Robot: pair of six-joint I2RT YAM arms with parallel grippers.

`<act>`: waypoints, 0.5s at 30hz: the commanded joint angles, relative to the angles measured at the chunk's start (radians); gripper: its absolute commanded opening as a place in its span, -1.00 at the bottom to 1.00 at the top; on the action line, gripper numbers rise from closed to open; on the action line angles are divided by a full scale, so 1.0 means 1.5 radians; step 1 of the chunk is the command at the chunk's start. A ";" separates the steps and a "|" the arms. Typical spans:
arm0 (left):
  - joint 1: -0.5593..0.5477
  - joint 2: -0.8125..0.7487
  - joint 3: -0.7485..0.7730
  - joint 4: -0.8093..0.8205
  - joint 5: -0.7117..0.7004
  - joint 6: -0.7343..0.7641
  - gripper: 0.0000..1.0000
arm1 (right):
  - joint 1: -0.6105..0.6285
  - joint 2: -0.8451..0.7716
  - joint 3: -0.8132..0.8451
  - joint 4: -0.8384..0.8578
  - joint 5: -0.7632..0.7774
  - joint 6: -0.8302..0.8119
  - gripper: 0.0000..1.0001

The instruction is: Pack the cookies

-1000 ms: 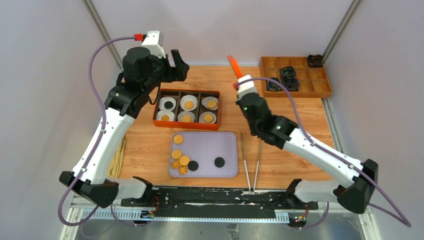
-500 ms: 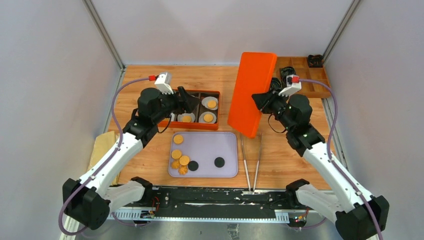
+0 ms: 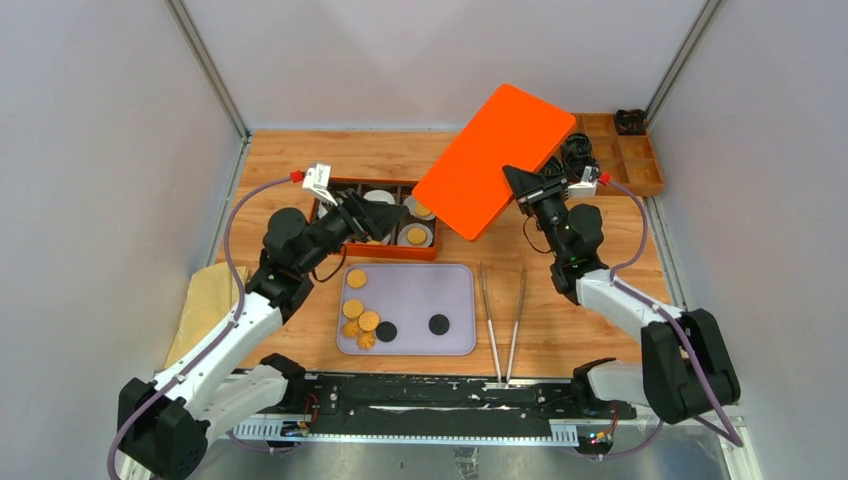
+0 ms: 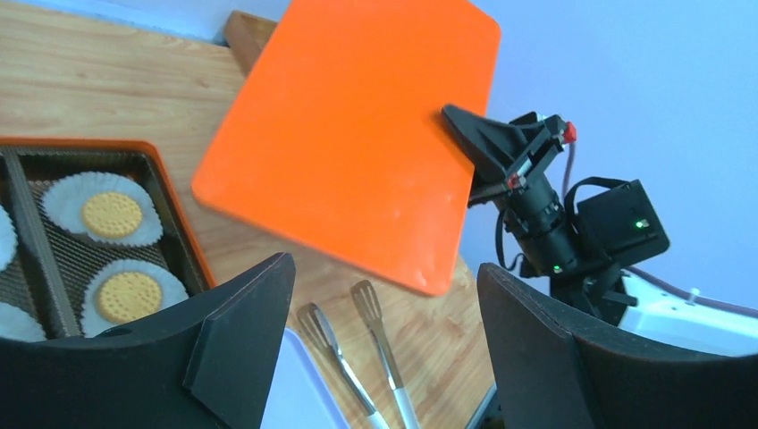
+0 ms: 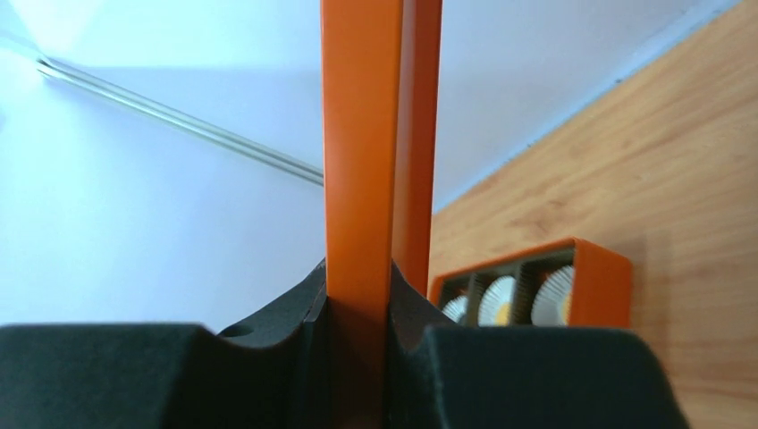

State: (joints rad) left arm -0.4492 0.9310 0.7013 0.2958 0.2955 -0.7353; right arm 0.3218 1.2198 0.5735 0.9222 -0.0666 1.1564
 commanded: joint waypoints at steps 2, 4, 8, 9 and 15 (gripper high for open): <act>-0.014 -0.012 -0.084 0.169 -0.011 -0.087 0.63 | -0.010 0.069 0.016 0.274 0.092 0.150 -1.00; -0.015 -0.008 -0.118 0.234 -0.025 -0.105 0.64 | -0.010 0.113 0.026 0.327 0.089 0.207 -1.00; -0.017 0.038 -0.146 0.378 -0.022 -0.142 0.65 | 0.006 0.214 0.058 0.414 0.079 0.290 -1.00; -0.017 0.059 -0.148 0.408 -0.019 -0.151 0.65 | 0.013 0.234 0.067 0.432 0.073 0.306 -1.00; -0.017 0.139 -0.140 0.522 -0.020 -0.170 0.64 | 0.063 0.267 0.101 0.441 0.055 0.331 -1.00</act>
State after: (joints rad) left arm -0.4683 1.0958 0.4854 0.8913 0.2764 -0.9585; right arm 0.3580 1.6302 0.6647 1.4033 0.0189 1.5707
